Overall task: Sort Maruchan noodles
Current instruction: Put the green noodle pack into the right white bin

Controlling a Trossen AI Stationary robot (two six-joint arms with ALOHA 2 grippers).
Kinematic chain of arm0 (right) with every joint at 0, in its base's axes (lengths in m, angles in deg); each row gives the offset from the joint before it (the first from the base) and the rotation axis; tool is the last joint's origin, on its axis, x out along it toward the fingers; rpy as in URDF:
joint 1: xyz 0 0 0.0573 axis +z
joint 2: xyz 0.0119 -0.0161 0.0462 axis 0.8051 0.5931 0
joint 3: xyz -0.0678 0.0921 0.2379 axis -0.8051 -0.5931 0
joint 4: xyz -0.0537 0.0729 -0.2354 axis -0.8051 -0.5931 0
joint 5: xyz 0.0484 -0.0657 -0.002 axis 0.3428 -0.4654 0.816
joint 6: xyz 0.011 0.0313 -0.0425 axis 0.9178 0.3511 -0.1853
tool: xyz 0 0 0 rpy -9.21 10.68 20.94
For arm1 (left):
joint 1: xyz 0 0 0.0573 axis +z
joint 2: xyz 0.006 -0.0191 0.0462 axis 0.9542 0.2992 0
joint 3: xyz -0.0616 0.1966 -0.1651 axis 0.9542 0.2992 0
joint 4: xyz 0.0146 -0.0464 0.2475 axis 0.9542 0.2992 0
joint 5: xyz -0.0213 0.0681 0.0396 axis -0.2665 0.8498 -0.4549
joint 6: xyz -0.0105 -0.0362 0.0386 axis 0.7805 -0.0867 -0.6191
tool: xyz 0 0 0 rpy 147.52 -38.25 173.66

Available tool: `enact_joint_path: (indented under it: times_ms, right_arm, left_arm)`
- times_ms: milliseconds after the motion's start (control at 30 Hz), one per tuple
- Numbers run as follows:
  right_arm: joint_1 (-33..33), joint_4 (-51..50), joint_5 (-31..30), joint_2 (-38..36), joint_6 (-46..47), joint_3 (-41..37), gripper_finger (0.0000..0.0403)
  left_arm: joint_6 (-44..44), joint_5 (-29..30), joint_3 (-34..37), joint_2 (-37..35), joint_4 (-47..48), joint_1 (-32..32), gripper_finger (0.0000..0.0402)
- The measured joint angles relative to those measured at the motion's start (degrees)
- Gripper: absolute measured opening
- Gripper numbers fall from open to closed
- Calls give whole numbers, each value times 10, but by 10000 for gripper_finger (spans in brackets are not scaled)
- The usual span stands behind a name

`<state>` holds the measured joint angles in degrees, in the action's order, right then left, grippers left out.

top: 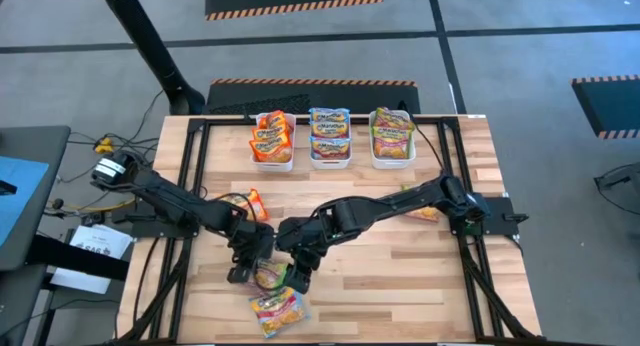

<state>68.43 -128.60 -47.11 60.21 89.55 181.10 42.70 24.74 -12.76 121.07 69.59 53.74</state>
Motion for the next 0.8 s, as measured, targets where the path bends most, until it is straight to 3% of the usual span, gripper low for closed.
enact_joint_path:
  times_ms: [500, 800]
  right_arm:
    - [-21, -35, -3, -117, -15, -1, 102]
    - [-60, -41, -61, -210, -71, 0, 102]
  left_arm:
    - [-26, 19, -16, -38, 12, 5, 0]
    - [-57, 65, -16, -69, -4, 43, 0]
